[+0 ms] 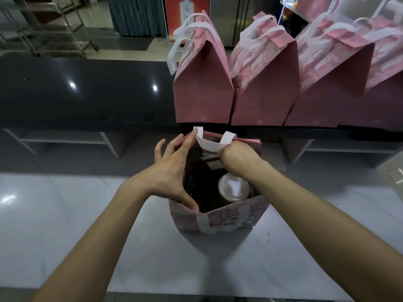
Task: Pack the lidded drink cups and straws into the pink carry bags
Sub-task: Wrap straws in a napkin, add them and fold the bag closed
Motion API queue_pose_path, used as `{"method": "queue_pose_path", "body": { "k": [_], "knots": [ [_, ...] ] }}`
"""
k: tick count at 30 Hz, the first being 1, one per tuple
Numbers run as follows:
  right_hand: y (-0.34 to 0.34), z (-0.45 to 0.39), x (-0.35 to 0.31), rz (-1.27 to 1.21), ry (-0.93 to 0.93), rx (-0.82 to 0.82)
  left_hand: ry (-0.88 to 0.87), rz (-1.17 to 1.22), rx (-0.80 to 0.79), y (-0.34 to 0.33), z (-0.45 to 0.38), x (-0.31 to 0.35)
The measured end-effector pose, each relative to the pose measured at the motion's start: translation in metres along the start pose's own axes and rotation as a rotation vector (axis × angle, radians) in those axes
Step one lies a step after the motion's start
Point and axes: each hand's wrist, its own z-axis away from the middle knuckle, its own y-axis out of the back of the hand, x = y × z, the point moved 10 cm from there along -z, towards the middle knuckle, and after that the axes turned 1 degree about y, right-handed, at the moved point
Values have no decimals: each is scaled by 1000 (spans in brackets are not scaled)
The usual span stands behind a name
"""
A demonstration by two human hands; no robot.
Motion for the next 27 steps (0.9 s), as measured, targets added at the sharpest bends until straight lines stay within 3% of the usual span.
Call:
{"method": "queue_pose_path", "body": {
  "k": [3, 6, 8, 10, 14, 16, 19, 22, 24, 27],
  "knots": [
    [-12, 2, 5, -68, -19, -82, -36, -19, 14, 2, -2, 3],
    [-4, 16, 14, -275, -30, -37, -37, -47, 63, 10, -4, -2],
    [2, 34, 21, -410, -14, 19, -29, -19, 178, 24, 0, -5],
    [14, 60, 34, -604, -11, 199, -40, 39, 317, 39, 9, -3],
    [22, 134, 79, -1012, -85, 747, -77, 187, 614, 59, 40, -12],
    [0, 156, 96, -1142, -166, 813, -18, 299, 578, 52, 50, -28],
    [-41, 159, 105, -1246, -186, 606, 104, 450, 308, 17, 54, -52],
    [-73, 148, 99, -1286, -121, 322, 167, 429, 107, -14, 55, -59],
    [-85, 139, 97, -1276, -108, 190, 169, 391, 46, -25, 51, -56],
    [-86, 121, 100, -1249, -67, 118, 147, 362, 41, -24, 42, -49]
  ]
}}
